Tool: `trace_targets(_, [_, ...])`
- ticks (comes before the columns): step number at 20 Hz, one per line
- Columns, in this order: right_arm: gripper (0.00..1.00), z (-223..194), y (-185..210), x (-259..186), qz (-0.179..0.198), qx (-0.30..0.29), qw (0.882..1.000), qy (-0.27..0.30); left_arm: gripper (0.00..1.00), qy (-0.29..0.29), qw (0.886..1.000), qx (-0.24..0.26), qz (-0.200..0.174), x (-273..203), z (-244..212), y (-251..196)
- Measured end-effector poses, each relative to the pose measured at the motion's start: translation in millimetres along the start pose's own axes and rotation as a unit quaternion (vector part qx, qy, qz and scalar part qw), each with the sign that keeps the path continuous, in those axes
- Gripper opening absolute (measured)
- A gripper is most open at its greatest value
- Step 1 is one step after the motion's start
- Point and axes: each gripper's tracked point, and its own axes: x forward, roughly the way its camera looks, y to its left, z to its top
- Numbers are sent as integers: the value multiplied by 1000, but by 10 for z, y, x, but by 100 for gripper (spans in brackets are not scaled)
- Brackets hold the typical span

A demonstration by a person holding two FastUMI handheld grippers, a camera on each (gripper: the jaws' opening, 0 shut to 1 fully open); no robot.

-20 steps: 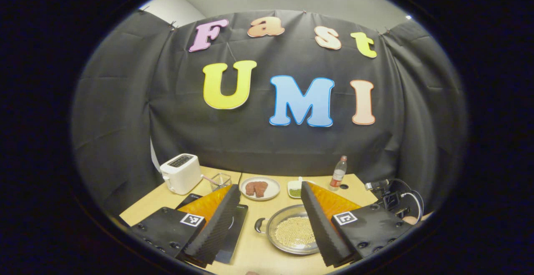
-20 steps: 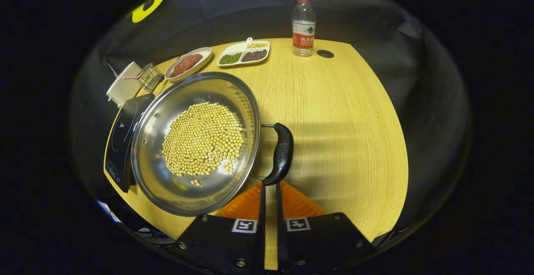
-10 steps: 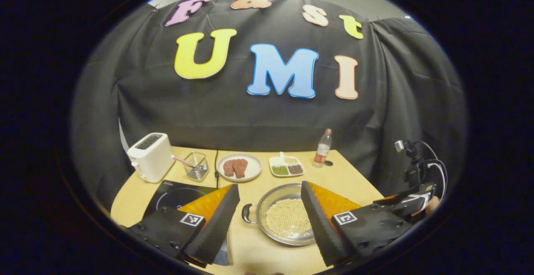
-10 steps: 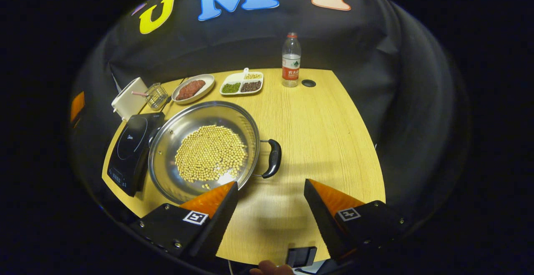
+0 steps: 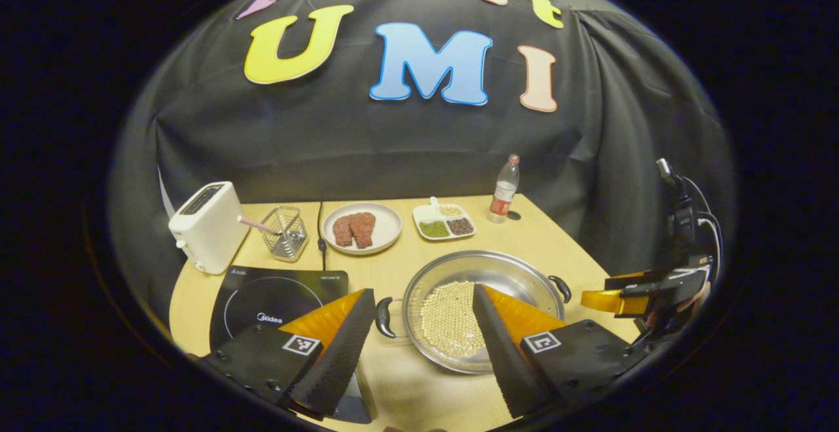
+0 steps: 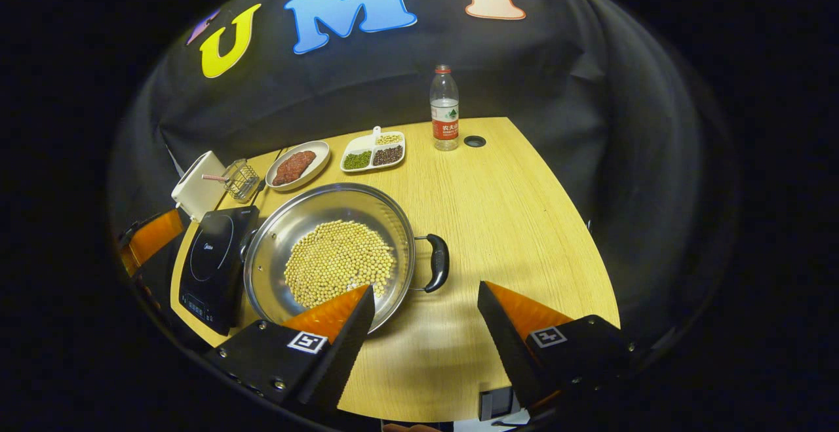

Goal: First push the handle of the pot to place it horizontally, then grasp the pot with both hands and set it on the induction cooktop.

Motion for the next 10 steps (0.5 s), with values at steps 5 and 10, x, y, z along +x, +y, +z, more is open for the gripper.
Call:
trace_targets(5, [96, 104, 40, 112, -1, -5, 1000, -3, 97, 23, 1000, -9, 2, 229, -158, 97])
trace_targets(10, [96, 147, 32, 271, -3, -5, 1000, 0, 97, 50, 999, -2, 9, 579, -385, 225])
